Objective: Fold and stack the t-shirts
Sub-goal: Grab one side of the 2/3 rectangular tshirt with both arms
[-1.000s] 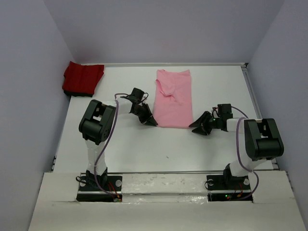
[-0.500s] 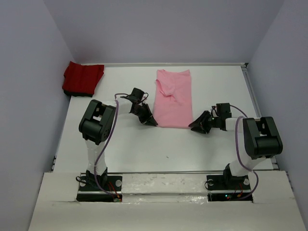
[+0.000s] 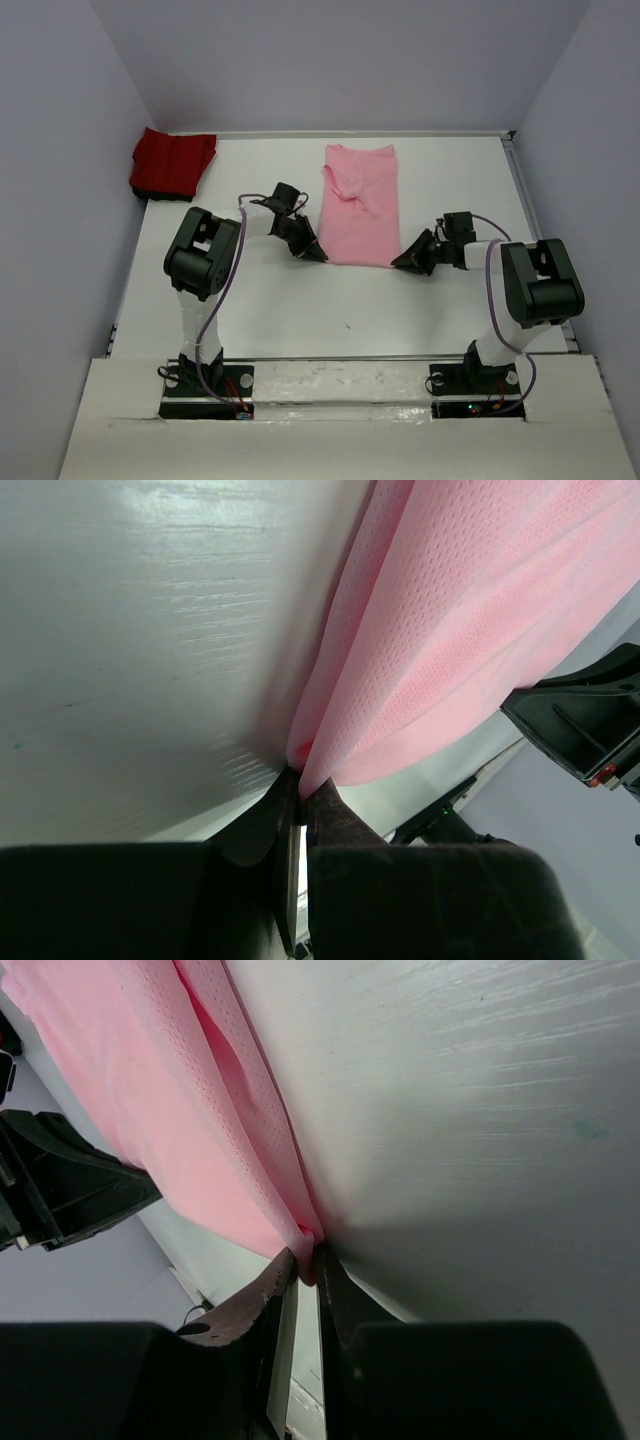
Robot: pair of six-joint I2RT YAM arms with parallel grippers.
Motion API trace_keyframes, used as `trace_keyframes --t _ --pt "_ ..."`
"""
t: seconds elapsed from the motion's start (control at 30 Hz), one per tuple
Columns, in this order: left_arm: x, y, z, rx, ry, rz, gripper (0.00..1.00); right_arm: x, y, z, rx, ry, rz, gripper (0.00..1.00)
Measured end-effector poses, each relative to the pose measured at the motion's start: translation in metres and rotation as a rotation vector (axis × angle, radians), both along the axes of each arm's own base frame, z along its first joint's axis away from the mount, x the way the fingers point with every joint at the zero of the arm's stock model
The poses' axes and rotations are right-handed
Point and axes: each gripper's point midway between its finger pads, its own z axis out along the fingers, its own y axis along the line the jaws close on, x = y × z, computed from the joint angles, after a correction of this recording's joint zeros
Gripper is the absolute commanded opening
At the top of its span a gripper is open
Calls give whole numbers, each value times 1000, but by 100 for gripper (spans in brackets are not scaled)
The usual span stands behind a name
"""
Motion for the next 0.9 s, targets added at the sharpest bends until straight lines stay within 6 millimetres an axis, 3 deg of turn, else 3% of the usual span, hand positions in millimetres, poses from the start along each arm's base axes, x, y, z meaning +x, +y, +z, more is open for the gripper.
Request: trace_keyframes --t 0.27,0.53,0.9 --pt "0 0 0 0 0 0 8 1 -4 -1 -35 17 0 15" --pt "0 0 0 0 0 0 8 1 -6 -1 -52 22 6 0" --pt "0 1 0 -2 0 3 8 1 -9 -1 -82 33 13 0"
